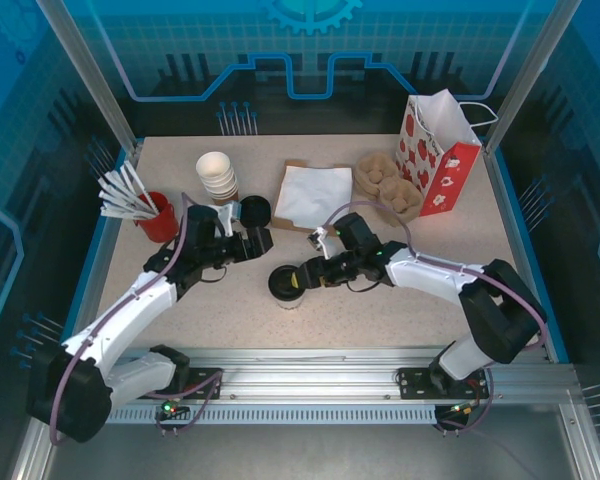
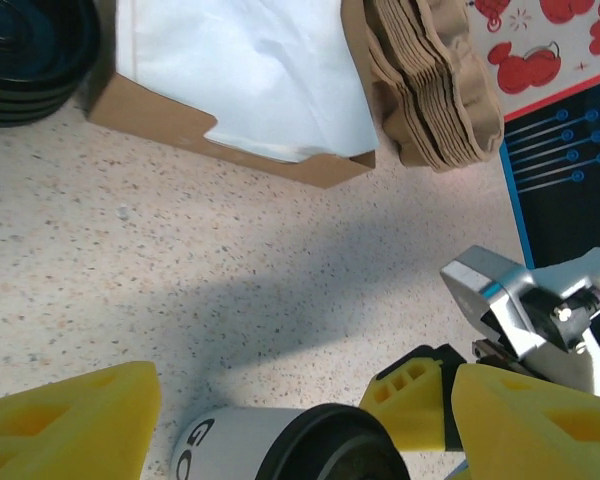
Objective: Pack the takeout coffee
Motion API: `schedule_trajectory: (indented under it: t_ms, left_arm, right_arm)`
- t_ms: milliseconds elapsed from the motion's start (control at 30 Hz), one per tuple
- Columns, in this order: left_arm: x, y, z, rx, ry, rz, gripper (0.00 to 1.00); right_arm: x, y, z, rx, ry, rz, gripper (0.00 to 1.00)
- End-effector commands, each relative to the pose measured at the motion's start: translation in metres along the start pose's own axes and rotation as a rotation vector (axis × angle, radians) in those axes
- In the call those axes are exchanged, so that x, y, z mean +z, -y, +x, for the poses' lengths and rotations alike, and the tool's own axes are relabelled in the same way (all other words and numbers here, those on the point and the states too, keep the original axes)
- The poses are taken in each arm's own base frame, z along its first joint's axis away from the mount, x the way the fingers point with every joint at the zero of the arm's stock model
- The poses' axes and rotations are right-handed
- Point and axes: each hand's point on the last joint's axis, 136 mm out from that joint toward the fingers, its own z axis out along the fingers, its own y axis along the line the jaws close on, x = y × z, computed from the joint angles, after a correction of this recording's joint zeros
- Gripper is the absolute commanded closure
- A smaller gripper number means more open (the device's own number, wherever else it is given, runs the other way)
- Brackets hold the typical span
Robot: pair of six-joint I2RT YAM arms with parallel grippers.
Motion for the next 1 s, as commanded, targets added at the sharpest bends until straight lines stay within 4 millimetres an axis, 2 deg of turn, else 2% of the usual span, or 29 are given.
schedule_trajectory:
  t_ms: [0, 100, 200, 300, 367, 500, 567, 700, 967]
  left_arm:
    - [-0.009, -0.009, -0.001, -0.006, 0.024, -0.029, 0.21]
    - [-0.013, -0.008, -0.002, -0.004, 0.027, -0.03, 0.21]
    - [-0.017, -0.003, -0.004, -0.006, 0.031, -0.019, 0.2]
    - [-0.023, 0.009, -0.008, -0.009, 0.039, 0.019, 0.2]
    - [-0.028, 0.02, -0.012, -0.004, 0.051, 0.058, 0.19]
    - [-0.031, 0.039, -0.018, 0.027, 0.046, 0.115, 0.19]
    - [-0.029, 0.048, -0.02, 0.057, 0.038, 0.125, 0.2]
    - [-0.021, 0.062, -0.022, 0.094, 0.023, 0.134, 0.21]
    - [-0.006, 0.084, -0.023, 0.131, -0.006, 0.17, 0.24]
  right_arm:
    - [0.011, -0.013, -0.015, -0.019, 0.018, -0.002, 0.42]
    - [0.012, -0.02, -0.021, -0.041, 0.02, -0.007, 0.4]
    - [-0.003, -0.025, -0.028, -0.08, 0.034, 0.026, 0.35]
    - [-0.035, -0.024, -0.039, -0.126, 0.082, 0.089, 0.3]
    - [-0.064, -0.017, -0.044, -0.185, 0.114, 0.195, 0.26]
    - [-0.125, 0.011, -0.063, -0.298, 0.179, 0.477, 0.23]
    - [-0.157, 0.03, -0.079, -0.348, 0.223, 0.633, 0.22]
    - [-0.2, 0.06, -0.113, -0.427, 0.295, 0.816, 0.23]
    - [-0.228, 0.125, -0.164, -0.392, 0.296, 0.974, 0.29]
